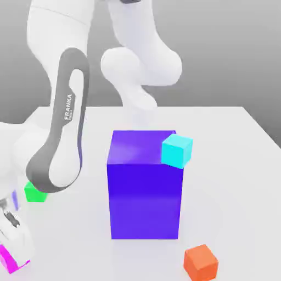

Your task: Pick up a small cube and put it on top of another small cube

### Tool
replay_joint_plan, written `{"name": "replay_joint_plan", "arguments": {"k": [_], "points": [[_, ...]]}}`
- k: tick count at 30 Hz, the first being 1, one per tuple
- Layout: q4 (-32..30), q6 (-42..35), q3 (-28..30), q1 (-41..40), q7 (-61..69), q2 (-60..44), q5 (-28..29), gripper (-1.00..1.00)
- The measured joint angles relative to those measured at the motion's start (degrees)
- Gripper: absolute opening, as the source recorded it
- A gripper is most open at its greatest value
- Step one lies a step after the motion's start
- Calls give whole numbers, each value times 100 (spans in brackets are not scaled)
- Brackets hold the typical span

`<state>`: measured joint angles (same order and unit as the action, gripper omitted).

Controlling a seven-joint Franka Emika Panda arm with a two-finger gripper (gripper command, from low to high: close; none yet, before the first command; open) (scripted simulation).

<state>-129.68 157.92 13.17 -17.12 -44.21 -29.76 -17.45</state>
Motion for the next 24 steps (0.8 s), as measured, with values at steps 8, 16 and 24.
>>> {"name": "replay_joint_plan", "arguments": {"k": [8, 16, 24], "points": [[-119, -355, 214, 156, -195, 478, 264, -100], [-1460, -585, 1025, -103, -225, 2060, 942, -100], [-3023, -423, 1423, -1144, -716, 3649, 2432, -100]]}}
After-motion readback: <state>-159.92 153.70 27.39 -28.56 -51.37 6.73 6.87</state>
